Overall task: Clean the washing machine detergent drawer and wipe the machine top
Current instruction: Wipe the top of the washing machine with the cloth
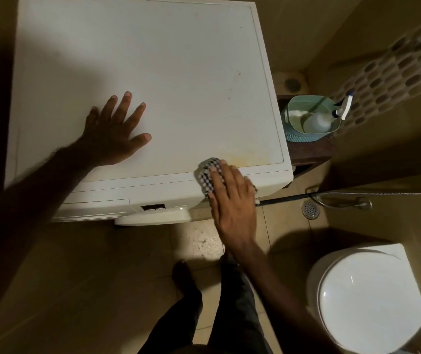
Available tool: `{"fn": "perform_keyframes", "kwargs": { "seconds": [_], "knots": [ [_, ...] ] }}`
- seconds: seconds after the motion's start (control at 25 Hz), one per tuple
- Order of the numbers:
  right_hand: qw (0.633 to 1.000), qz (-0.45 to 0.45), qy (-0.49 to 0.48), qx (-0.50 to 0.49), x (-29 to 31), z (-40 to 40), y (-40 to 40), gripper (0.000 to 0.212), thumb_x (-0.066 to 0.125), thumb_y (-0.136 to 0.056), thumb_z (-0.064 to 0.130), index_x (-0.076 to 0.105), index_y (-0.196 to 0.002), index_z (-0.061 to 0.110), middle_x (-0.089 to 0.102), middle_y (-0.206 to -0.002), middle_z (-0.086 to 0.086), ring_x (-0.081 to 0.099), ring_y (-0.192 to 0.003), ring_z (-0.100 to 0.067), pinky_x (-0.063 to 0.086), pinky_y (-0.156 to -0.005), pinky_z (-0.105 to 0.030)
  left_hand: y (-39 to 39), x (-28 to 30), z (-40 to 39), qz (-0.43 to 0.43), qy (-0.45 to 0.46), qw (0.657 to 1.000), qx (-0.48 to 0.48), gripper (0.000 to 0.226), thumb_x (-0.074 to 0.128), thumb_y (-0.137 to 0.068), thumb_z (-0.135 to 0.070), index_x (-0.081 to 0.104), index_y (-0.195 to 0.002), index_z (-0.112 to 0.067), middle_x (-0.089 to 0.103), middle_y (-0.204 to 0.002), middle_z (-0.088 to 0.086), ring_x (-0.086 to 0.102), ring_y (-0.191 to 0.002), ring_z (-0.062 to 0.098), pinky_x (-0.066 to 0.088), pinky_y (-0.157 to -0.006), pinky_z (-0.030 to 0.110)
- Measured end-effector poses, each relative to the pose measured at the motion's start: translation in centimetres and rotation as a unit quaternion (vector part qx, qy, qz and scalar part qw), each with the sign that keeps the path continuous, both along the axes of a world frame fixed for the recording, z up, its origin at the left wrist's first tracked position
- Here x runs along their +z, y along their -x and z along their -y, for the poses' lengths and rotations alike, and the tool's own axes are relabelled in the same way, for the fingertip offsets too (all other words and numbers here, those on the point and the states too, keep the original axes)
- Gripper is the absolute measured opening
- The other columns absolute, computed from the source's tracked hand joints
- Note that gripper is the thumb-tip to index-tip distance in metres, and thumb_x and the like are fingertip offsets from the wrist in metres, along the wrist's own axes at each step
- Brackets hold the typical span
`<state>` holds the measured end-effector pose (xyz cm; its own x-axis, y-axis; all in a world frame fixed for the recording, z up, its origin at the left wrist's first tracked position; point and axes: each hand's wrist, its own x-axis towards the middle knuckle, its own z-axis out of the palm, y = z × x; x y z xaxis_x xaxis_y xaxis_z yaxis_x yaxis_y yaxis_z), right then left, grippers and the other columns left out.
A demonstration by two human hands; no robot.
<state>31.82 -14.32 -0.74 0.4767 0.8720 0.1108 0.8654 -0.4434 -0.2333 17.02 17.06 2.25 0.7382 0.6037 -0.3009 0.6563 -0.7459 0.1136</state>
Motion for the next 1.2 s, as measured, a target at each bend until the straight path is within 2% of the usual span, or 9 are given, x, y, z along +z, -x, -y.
{"fn": "perform_keyframes", "kwargs": {
  "seconds": [0.2,0.28,0.44,0.52,0.76,0.84,0.96,1.04,1.2],
  "knots": [
    [0.97,-0.01,-0.045,-0.239,0.5,1.1,-7.3,0.053,0.032,-0.11,0.036,0.036,-0.16,0.018,0.028,-0.17,-0.006,0.019,-0.158,-0.028,0.019,-0.124,-0.062,-0.2,-0.1,0.0,-0.011,-0.005,1.0,0.0,0.086,0.006,-0.089,-0.078,-0.002,-0.164,-0.036,-0.017,-0.173,0.001,-0.01,-0.16,0.03,0.003,-0.124,0.061],
    [0.974,-0.005,-0.05,-0.221,0.8,-1.8,-4.9,0.053,0.036,-0.108,0.037,0.041,-0.158,0.019,0.03,-0.169,-0.007,0.023,-0.157,-0.029,0.016,-0.125,-0.062,0.0,-0.2,0.1,-0.006,-0.015,1.0,-0.003,0.086,0.006,-0.09,-0.077,-0.001,-0.165,-0.035,-0.015,-0.173,0.002,-0.009,-0.16,0.031,0.004,-0.124,0.061],
    [1.0,-0.017,-0.002,0.0,1.2,-4.3,3.7,0.054,0.041,-0.108,0.036,0.038,-0.16,0.023,0.026,-0.17,-0.007,0.024,-0.157,-0.028,0.012,-0.128,-0.054,0.1,-0.5,0.0,0.005,-0.025,1.0,-0.014,0.089,0.005,-0.089,-0.079,0.004,-0.165,-0.032,-0.008,-0.174,0.006,-0.002,-0.16,0.036,0.008,-0.122,0.064],
    [0.999,-0.006,0.014,0.041,0.9,-2.5,2.8,0.053,0.037,-0.11,0.039,0.037,-0.161,0.024,0.026,-0.171,-0.007,0.025,-0.157,-0.029,0.012,-0.128,-0.053,0.2,-0.6,0.0,0.009,-0.025,1.0,-0.012,0.091,0.003,-0.087,-0.081,0.005,-0.165,-0.032,-0.007,-0.174,0.006,-0.001,-0.16,0.036,0.009,-0.122,0.065],
    [0.965,-0.057,-0.056,-0.251,1.7,0.6,-10.5,0.05,0.034,-0.109,0.039,0.043,-0.154,0.018,0.035,-0.165,-0.008,0.032,-0.151,-0.031,0.028,-0.118,-0.065,0.0,-0.6,-0.1,-0.007,-0.006,1.0,0.007,0.085,0.004,-0.089,-0.079,-0.004,-0.164,-0.038,-0.018,-0.173,-0.001,-0.012,-0.16,0.029,0.001,-0.124,0.061],
    [0.971,-0.029,-0.029,-0.235,2.1,-2.2,-8.7,0.053,0.035,-0.108,0.038,0.04,-0.157,0.018,0.031,-0.168,-0.009,0.026,-0.155,-0.029,0.022,-0.123,-0.064,0.0,-0.6,0.1,-0.001,-0.011,1.0,0.004,0.086,0.004,-0.09,-0.078,-0.003,-0.164,-0.037,-0.015,-0.173,0.001,-0.01,-0.16,0.03,0.002,-0.124,0.061],
    [0.999,-0.033,0.021,-0.017,2.1,-4.1,-1.3,0.053,0.036,-0.109,0.036,0.034,-0.16,0.022,0.023,-0.171,-0.006,0.02,-0.158,-0.025,0.013,-0.128,-0.057,0.0,-0.6,0.1,0.007,-0.018,1.0,0.0,0.086,0.007,-0.09,-0.077,0.002,-0.165,-0.035,-0.011,-0.174,0.003,-0.004,-0.16,0.033,0.007,-0.123,0.063],
    [0.998,-0.031,0.044,0.035,2.1,-2.2,-0.7,0.053,0.03,-0.111,0.042,0.033,-0.161,0.026,0.021,-0.172,-0.003,0.019,-0.158,-0.025,0.012,-0.129,-0.053,0.0,-0.6,0.1,0.009,-0.017,1.0,-0.001,0.088,0.006,-0.089,-0.078,0.003,-0.165,-0.034,-0.009,-0.174,0.004,-0.003,-0.16,0.034,0.009,-0.122,0.064],
    [0.985,-0.03,0.033,-0.166,2.0,0.3,-8.5,0.056,0.026,-0.109,0.046,0.032,-0.16,0.023,0.025,-0.17,-0.007,0.02,-0.157,-0.03,0.022,-0.123,-0.063,0.0,-0.3,0.2,-0.002,0.001,1.0,0.011,0.087,0.004,-0.088,-0.079,-0.003,-0.164,-0.037,-0.016,-0.173,0.0,-0.01,-0.16,0.03,0.002,-0.123,0.062]
  ]
}}
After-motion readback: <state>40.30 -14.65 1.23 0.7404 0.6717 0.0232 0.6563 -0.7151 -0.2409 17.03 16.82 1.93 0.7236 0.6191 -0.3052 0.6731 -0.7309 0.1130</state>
